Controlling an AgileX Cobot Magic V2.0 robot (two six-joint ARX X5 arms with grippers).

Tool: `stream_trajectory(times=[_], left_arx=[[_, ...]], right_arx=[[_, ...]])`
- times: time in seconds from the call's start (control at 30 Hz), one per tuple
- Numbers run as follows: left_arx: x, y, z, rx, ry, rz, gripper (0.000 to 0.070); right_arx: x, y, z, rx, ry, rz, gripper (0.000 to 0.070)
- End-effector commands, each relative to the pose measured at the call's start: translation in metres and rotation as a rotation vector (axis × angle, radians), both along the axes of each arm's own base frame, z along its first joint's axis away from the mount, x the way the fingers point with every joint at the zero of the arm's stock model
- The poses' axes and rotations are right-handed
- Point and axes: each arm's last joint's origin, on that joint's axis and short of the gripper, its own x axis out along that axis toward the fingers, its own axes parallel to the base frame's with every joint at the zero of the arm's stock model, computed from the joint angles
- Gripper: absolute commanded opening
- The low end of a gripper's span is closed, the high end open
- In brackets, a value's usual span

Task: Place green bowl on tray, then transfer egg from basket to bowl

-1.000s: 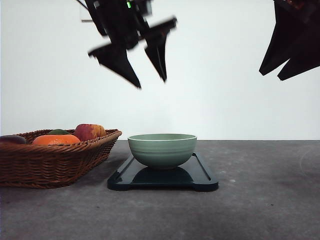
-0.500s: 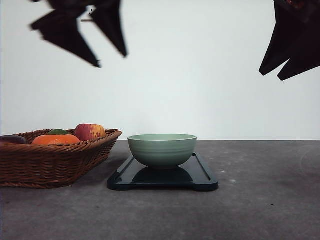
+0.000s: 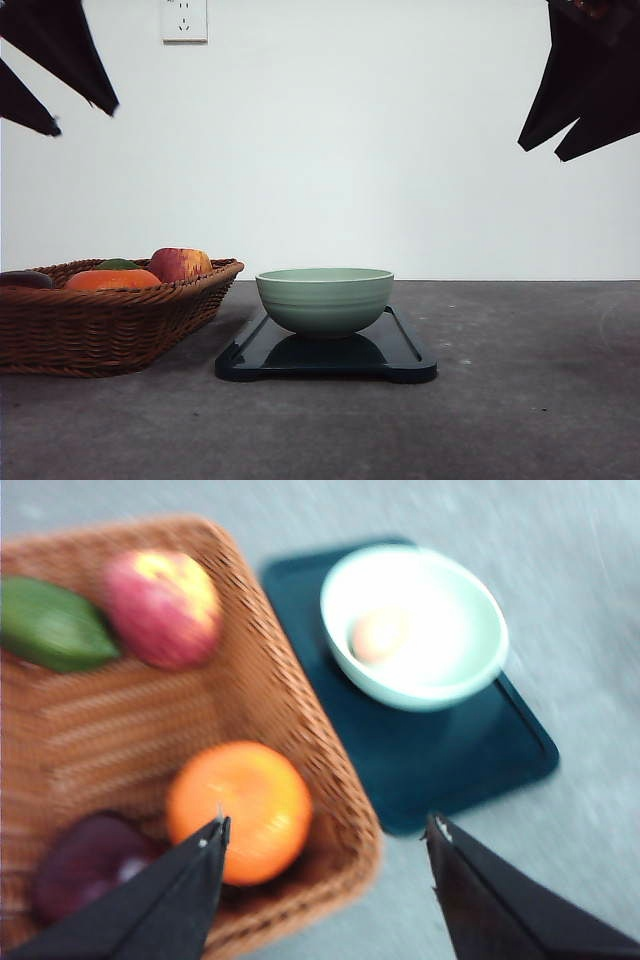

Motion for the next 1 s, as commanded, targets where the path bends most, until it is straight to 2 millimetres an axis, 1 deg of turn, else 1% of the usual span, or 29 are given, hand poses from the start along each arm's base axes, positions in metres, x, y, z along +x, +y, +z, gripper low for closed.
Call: stream_trajectory(times=[0.0,0.17,0.2,0.23,0.27,0.3,0.33,0.47,0.83,0.97], left_arx=[[0.002,0.000,0.000,0.005,-0.002,0.006,0.0391],[0.002,0.002,-0.002,0.002,0.022,0.023,0.0389],[0.002,0.002,-0.002,0.003,0.021,0.023,0.0377],[0.002,0.002,-0.002,0.004,0.020,0.022,0.0277],[0.002,0.002,-0.002,0.005,0.019,0.021,0.0132],[0.002,0.002,-0.002,0.005,0.022,0.022,0.0036],[0.002,0.002,-0.002,0.006,0.025,0.022,0.0000],[0.001,0.002,-0.003,0.011,0.032,0.021,0.0000],[0.001,0.003,-0.002,0.010,0.030,0.021,0.0000],[-0.002,0.010,0.001,0.047,-0.038,0.012,0.0000]], right_arx=[[0.001,0.002,0.000,-0.003,-0.007,0.010,0.0268],[-0.001,0.001,-0.002,-0.004,0.026,0.021,0.0269],[-0.001,0.001,-0.002,-0.001,0.029,0.027,0.0263],[-0.001,0.001,-0.002,0.000,0.030,0.028,0.0178],[-0.001,0.001,-0.002,0.000,0.031,0.029,0.0058],[-0.001,0.002,-0.002,0.000,0.029,0.029,0.0029],[-0.001,0.002,-0.002,0.002,0.029,0.029,0.0018],[-0.002,0.002,-0.003,0.009,0.051,0.049,0.0017],[-0.002,0.002,-0.002,0.012,0.044,0.049,0.0018],[-0.002,0.002,-0.002,0.014,0.040,0.049,0.0017]])
